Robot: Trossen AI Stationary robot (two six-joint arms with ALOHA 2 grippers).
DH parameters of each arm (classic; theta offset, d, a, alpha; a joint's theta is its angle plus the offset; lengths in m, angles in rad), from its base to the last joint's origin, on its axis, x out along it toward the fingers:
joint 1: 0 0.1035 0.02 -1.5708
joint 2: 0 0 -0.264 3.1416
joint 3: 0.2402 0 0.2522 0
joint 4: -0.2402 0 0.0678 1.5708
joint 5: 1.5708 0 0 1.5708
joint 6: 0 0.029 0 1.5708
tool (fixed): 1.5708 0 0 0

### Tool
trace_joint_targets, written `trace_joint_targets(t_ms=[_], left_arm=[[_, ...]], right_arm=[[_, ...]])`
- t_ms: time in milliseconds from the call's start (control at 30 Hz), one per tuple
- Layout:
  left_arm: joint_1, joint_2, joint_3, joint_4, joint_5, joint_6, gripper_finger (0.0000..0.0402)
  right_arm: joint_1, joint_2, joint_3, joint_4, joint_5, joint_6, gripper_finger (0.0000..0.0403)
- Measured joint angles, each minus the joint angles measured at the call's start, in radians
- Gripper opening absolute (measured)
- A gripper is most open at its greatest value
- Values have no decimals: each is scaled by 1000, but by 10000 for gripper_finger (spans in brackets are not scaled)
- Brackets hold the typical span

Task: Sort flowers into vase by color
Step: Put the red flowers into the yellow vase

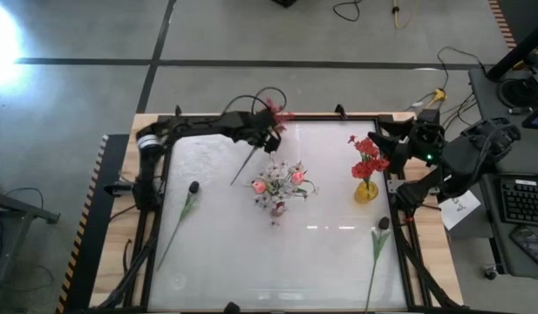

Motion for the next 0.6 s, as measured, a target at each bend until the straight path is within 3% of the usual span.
trace_joint_targets(t_ms=[233,333,467,600], left_arm=[[0,-251,2,41,-88,88,2],[-2,-346,2,101,-93,130,1],[-28,-470,2,225,-86,199,0],[-62,-559,2,317,-69,255,0]], right_arm=[[-30,-5,0,39,24,-53,270],[-52,11,0,80,8,-148,270],[-99,46,0,228,-56,-332,270],[-158,87,0,397,-188,-506,270]])
